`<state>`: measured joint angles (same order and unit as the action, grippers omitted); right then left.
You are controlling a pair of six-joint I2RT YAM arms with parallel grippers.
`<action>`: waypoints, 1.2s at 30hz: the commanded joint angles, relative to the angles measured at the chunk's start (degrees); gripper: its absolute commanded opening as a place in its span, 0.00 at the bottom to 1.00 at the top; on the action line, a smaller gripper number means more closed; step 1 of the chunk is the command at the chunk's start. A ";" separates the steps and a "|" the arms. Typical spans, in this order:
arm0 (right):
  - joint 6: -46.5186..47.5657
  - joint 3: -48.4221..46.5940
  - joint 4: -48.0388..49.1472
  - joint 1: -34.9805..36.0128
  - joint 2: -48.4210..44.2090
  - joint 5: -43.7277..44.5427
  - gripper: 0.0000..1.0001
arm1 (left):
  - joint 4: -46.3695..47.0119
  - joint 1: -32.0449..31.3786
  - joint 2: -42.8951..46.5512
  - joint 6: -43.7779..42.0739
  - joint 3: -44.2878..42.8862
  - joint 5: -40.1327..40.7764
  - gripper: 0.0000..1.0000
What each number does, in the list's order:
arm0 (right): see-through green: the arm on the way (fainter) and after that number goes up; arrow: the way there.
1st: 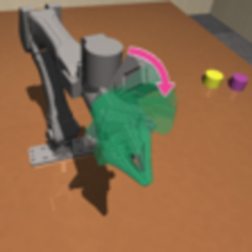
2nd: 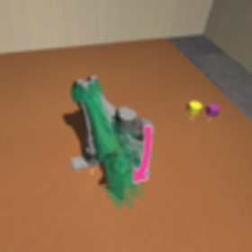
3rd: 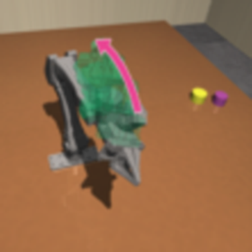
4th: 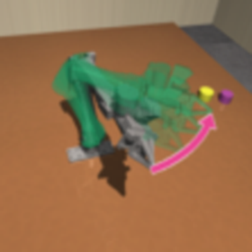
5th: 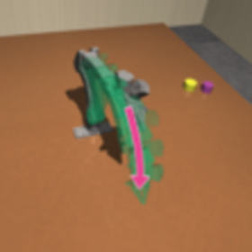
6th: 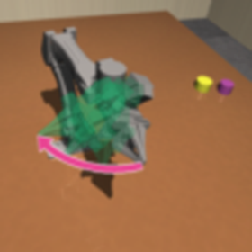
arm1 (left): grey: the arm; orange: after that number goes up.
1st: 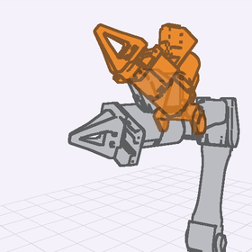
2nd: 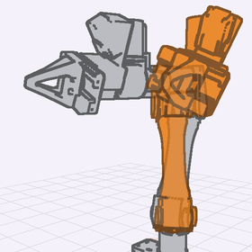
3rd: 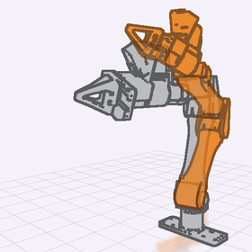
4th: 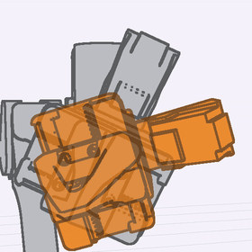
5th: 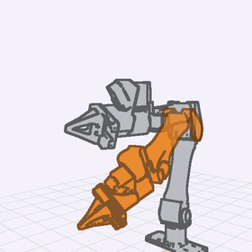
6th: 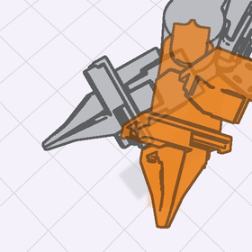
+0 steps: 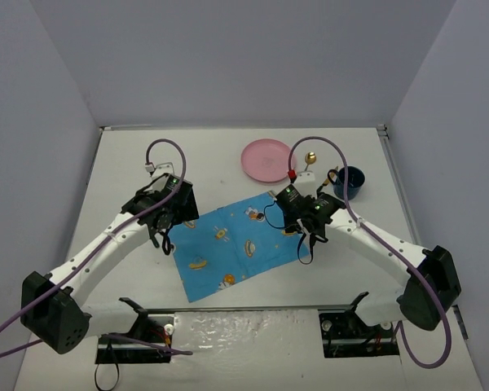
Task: Set the dinner table for one person
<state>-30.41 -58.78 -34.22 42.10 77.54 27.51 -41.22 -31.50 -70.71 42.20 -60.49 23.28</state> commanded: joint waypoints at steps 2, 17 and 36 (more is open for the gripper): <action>1.55 -5.29 6.60 0.31 -1.76 0.74 0.54 | 2.99 0.48 3.30 -1.03 -1.43 -2.50 0.97; 3.27 -13.81 25.61 6.65 25.54 -20.48 0.00 | 10.60 0.70 -10.82 4.01 -2.53 -15.03 0.00; -0.93 -5.95 24.25 9.75 25.66 -9.38 0.00 | 12.63 0.70 -28.87 7.59 -7.01 -24.70 0.00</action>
<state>-30.22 -66.05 -8.75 51.77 107.56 13.22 -26.44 -30.95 -100.92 50.65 -63.72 -2.75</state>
